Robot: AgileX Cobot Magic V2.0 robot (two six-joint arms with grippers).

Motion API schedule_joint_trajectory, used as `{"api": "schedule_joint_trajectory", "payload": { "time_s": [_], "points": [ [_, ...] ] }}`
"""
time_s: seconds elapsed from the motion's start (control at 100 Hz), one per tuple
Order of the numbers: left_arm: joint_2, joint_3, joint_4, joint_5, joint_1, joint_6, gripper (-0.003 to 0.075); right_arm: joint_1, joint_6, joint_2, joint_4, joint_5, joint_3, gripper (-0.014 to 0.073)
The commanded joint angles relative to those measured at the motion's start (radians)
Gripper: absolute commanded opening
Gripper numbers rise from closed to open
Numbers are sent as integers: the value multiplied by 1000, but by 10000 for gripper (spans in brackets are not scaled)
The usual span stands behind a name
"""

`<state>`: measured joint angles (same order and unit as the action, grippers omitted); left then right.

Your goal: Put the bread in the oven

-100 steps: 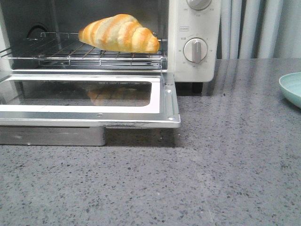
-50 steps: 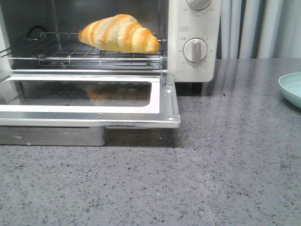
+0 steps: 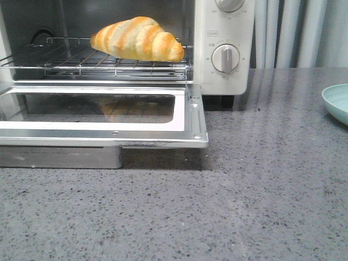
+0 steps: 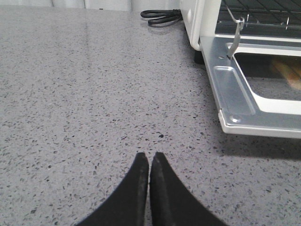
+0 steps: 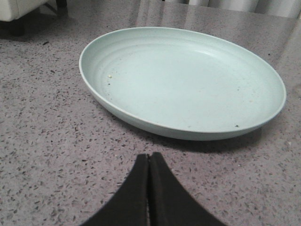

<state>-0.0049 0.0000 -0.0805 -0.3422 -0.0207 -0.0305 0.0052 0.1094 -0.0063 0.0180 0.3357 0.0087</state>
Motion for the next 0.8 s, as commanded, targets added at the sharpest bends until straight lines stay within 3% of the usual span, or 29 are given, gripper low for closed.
{"api": "schedule_joint_trajectory", "payload": {
  "time_s": [0.0,0.79],
  "points": [
    [-28,26,-10,51,-7,-12,-21,-3,7,-22,1,-24,14,-76],
    [-28,24,-10,62,-7,-12,-21,-3,7,-22,1,-24,14,-76]
  ]
}}
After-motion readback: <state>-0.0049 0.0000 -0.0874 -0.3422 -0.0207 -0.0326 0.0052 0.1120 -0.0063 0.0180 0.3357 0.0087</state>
